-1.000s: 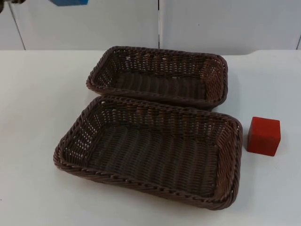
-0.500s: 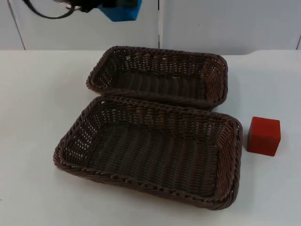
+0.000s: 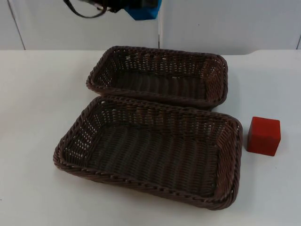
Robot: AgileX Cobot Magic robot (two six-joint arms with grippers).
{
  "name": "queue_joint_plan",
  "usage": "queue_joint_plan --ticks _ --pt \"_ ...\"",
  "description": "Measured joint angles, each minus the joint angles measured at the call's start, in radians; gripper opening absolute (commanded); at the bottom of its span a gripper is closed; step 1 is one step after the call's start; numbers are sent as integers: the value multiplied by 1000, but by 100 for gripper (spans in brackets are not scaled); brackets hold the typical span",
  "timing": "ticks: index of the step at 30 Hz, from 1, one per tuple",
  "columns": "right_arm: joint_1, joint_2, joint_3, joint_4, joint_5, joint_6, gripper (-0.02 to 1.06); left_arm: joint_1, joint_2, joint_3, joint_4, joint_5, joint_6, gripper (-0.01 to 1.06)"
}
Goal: Pick up one cube with the left hand and place it into the upper basket. Pick up one cube with the right hand and place it into the lower basket.
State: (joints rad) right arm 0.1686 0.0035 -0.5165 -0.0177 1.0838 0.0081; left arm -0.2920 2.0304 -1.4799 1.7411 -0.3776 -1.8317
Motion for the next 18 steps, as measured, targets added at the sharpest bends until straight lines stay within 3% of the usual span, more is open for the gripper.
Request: queue_joint_plan --ticks 18 --pt "0 0 0 0 0 0 105 0 237 -4 5 75 102 0"
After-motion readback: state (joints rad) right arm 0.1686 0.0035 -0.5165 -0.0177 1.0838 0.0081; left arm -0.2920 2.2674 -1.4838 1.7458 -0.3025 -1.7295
